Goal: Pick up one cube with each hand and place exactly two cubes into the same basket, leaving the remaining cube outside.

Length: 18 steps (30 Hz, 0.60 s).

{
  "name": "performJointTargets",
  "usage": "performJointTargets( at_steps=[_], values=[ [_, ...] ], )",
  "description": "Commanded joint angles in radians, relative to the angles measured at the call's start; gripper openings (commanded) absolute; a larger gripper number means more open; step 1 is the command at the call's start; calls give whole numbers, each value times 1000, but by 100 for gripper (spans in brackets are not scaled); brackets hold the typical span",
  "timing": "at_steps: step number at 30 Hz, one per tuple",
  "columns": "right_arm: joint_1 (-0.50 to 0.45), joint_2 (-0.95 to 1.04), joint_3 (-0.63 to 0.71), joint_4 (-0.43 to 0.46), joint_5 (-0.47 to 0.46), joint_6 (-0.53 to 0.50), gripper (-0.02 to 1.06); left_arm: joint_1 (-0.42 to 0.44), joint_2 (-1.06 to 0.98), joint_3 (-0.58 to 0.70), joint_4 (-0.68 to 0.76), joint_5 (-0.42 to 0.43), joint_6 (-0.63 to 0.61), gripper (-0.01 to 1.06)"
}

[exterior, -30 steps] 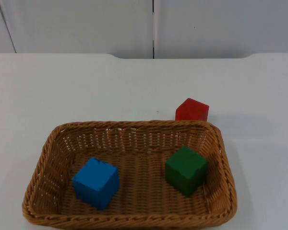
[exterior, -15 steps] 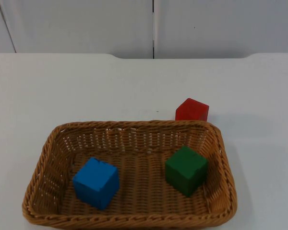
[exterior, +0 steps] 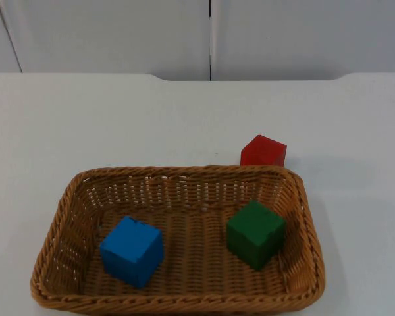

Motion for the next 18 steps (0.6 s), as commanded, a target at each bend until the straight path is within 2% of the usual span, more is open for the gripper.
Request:
performJointTargets(
  at_steps=[1, 13, 18],
  values=[
    [1, -4, 4, -3, -11, 6, 105, -5, -4, 5, 8, -10, -8, 105],
    [-9, -4, 4, -3, -11, 6, 105, -5, -4, 5, 8, -10, -8, 105],
    [-85, -4, 4, -3, -11, 6, 105, -5, -4, 5, 8, -10, -8, 105]
  ],
)
